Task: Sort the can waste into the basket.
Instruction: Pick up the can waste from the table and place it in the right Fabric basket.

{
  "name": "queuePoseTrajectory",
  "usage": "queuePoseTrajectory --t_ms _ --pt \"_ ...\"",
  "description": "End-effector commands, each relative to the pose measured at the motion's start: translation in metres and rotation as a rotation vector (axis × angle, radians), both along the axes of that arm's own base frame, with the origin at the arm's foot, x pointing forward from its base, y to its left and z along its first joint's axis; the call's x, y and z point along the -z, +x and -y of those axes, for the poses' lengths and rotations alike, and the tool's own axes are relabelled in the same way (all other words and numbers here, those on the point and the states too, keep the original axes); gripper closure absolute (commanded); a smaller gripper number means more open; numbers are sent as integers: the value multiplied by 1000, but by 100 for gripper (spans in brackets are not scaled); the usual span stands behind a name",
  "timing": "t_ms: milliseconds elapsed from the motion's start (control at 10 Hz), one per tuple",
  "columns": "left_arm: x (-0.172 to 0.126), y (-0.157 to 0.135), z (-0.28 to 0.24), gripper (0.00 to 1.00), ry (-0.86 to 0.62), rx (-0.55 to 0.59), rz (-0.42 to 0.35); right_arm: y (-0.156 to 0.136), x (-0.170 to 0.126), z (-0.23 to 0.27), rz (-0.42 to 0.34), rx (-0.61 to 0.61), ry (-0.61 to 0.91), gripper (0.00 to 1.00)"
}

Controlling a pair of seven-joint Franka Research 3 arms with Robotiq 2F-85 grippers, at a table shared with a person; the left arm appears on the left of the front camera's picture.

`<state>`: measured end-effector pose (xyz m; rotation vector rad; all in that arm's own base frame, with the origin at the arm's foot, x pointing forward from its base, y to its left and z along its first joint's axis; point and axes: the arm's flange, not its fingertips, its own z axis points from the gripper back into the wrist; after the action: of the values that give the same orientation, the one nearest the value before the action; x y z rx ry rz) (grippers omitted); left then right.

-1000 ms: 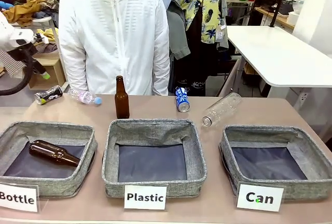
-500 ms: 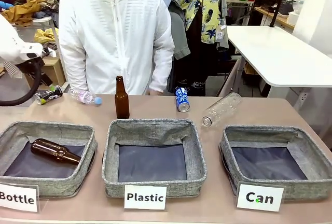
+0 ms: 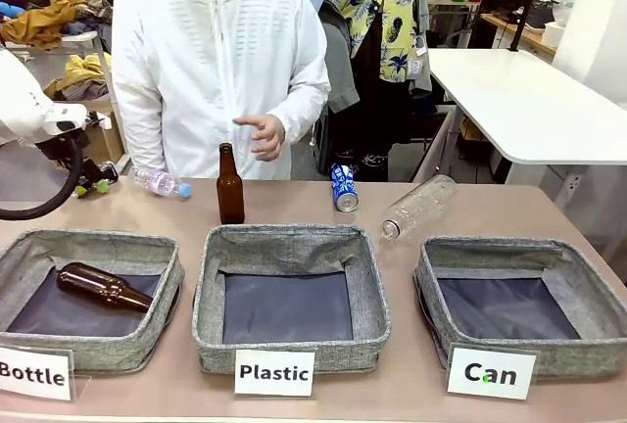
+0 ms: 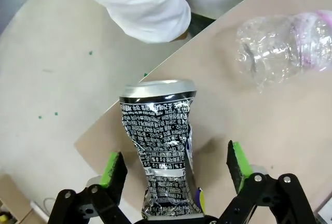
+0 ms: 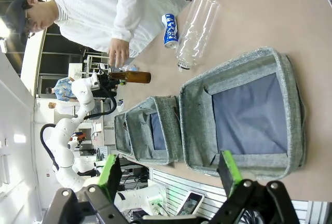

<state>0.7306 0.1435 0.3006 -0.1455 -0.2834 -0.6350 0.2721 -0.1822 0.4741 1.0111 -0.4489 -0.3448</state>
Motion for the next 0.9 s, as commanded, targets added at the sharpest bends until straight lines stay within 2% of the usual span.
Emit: queuePoseTrajectory --t_ms 0,100,200,400,500,600,800 --pt "-7 -10 2 46 28 -6 32 2 -1 1 33 -8 8 0" --pt "-6 -10 2 60 29 -6 21 2 -1 1 33 -8 8 0" --pt "-5 -11 3 100 38 -3 17 2 -1 1 33 -8 8 0" --pt "-4 -13 3 100 53 -5 6 2 -1 1 33 -8 8 0" --pt "-4 -13 2 87 56 -8 3 2 -1 1 33 -8 8 0" --pt "-8 -16 0 96 57 -15 5 2 -1 1 33 -8 8 0" --pt "-39 -36 -12 100 54 -6 14 2 -1 1 33 -8 8 0"
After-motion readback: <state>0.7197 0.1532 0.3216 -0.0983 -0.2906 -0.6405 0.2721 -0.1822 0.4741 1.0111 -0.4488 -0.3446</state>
